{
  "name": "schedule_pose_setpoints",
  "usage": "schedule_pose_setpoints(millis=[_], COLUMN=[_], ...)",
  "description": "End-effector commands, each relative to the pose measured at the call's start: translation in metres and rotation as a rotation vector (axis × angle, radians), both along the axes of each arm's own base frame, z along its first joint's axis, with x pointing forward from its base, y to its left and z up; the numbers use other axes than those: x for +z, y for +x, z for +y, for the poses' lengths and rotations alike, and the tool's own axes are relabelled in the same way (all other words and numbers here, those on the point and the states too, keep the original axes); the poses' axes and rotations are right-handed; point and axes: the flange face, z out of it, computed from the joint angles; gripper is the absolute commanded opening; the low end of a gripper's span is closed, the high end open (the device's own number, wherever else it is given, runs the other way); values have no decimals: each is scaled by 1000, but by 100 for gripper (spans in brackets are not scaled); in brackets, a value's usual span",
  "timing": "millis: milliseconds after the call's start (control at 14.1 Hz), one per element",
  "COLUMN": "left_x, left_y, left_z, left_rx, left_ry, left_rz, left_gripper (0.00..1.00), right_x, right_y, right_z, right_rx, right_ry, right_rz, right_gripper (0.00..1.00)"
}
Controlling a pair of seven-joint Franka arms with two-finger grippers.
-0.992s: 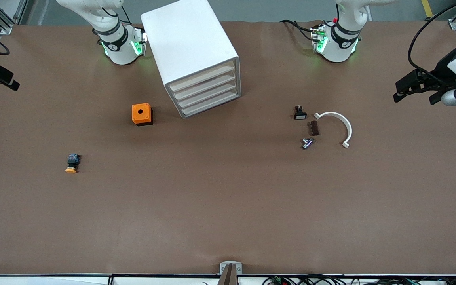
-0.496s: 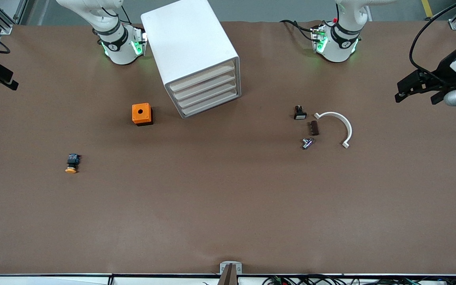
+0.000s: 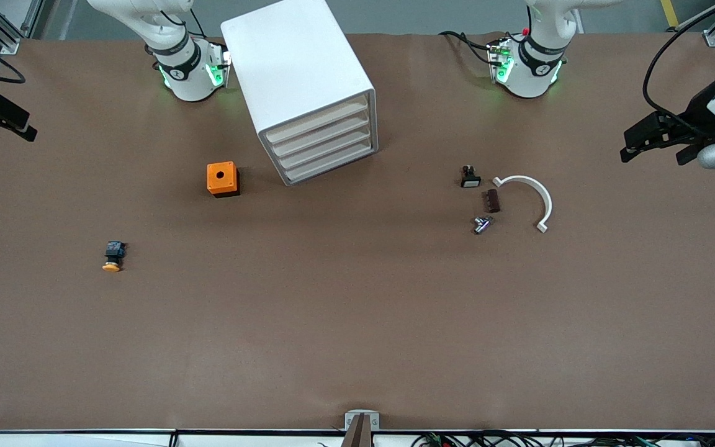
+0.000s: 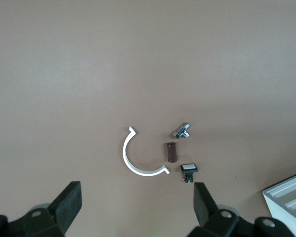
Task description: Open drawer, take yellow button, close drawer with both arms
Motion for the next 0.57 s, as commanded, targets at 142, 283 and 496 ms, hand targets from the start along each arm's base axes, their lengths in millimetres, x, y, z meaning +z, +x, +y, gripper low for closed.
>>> schedule_pose_setpoints(millis=[142,283,496], left_x=[5,5,5], left_y=[3,3,3], left_z=[5,4,5], left_rx=[2,2,6], left_ry=[78,72,66], left_rz=[-13,-11,-10], left_gripper=[100,100,100], right_x=[2,2,4], right_y=[-7,-7,-9], right_z=[-2,-4,-5], right_rx=[-16,-21,-24], right_ry=[-14,-12,-12], right_rz=[-9,-6,-6], right_gripper=[100,100,100])
